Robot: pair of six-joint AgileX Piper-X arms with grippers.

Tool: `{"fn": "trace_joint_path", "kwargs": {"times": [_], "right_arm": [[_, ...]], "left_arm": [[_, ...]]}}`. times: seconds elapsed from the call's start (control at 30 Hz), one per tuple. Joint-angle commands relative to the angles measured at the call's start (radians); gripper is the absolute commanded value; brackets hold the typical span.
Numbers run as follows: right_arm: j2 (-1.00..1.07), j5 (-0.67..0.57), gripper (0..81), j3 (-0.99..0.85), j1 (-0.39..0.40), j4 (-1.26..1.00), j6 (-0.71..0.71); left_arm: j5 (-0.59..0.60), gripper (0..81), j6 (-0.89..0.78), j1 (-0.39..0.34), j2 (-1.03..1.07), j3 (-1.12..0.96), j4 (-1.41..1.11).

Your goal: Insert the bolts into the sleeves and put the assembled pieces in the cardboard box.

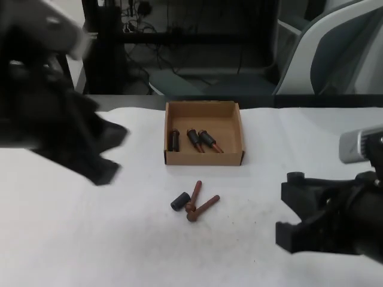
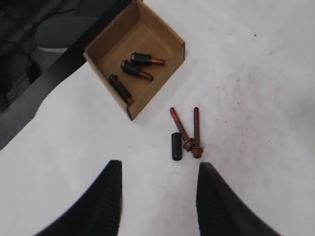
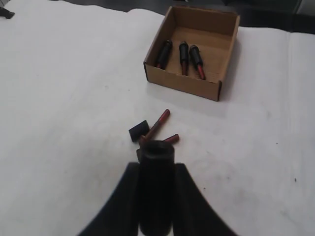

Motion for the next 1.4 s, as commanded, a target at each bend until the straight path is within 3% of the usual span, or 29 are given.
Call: {"fn": "trace_joint_path", "kwargs": {"times": [0.0,0.2,0.47,0.7,0.9,1.1,1.37], "right_arm": [[0.012,-0.101,0.4,-0.003,-0.091,-0.014,-0.019],[0.031,-0.292,0.4,-0.003,-0.272,0.004,-0.019],[0.051,-0.447,0.4,-0.003,-0.408,0.053,-0.053],[0.056,-0.494,0.4,-0.003,-0.424,0.053,-0.089],[0.056,-0.563,0.4,-0.003,-0.426,0.051,-0.101],[0.056,-0.595,0.4,-0.003,-0.428,0.051,-0.116],[0.056,-0.637,0.4,-0.003,-0.428,0.049,-0.116]], "left_arm": [[-0.002,47.6,0.004,-0.068,0.081,0.001,-0.041],[-0.107,47.6,0.078,-0.168,0.301,-0.008,-0.044],[-0.214,47.6,0.128,-0.219,0.535,-0.134,-0.028],[-0.272,47.3,0.146,-0.225,0.653,-0.282,-0.028],[-0.228,48.3,0.158,-0.225,0.734,-0.391,0.017],[-0.239,64.5,0.158,-0.225,0.78,-0.468,0.112],[-0.187,64.7,0.158,-0.225,0.829,-0.47,0.239]]}}
